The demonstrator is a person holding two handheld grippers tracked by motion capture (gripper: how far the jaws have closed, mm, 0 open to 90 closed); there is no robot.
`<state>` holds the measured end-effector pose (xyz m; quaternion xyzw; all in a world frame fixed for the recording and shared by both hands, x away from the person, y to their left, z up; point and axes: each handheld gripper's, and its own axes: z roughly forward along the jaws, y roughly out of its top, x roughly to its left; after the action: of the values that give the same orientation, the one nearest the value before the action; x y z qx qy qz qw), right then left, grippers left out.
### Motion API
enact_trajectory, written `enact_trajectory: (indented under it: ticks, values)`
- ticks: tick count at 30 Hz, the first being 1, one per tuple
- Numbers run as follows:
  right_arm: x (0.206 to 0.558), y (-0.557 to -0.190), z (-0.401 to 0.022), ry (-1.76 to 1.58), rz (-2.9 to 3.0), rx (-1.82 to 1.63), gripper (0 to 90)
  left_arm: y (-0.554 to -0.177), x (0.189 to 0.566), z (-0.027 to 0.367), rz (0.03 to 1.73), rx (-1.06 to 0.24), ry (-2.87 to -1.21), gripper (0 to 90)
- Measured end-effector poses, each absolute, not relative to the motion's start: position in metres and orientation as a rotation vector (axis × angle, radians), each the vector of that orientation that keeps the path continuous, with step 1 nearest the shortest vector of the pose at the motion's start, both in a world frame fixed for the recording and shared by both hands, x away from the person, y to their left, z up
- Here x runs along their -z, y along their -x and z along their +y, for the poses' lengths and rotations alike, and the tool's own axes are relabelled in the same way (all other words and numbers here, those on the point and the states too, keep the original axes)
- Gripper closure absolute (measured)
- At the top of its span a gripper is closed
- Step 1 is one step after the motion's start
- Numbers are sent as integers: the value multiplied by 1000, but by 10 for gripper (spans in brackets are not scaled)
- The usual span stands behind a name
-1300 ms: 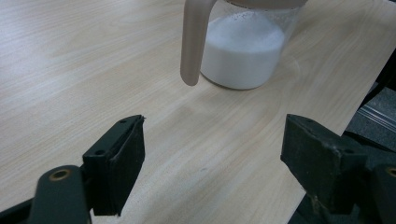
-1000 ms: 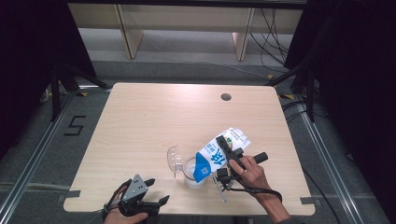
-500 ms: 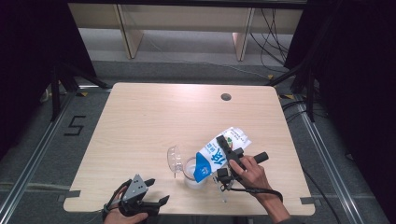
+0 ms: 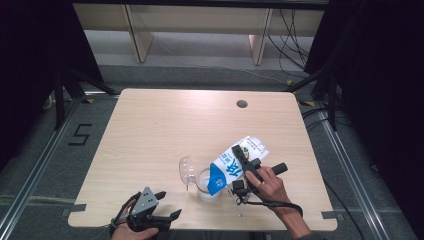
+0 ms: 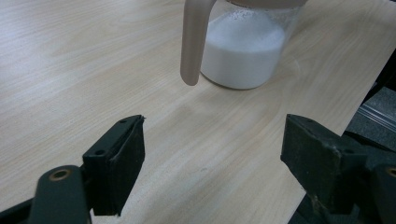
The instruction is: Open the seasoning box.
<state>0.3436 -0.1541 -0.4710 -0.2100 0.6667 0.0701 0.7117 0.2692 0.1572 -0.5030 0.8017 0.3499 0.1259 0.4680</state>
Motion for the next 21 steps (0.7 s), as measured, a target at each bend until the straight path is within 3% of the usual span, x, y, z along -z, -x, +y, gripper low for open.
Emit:
enact_trajectory:
  ticks: [21]
  values:
    - [471,-345,-154,447,1504,-195,775,-269,503,157,863,-309,-1959,212]
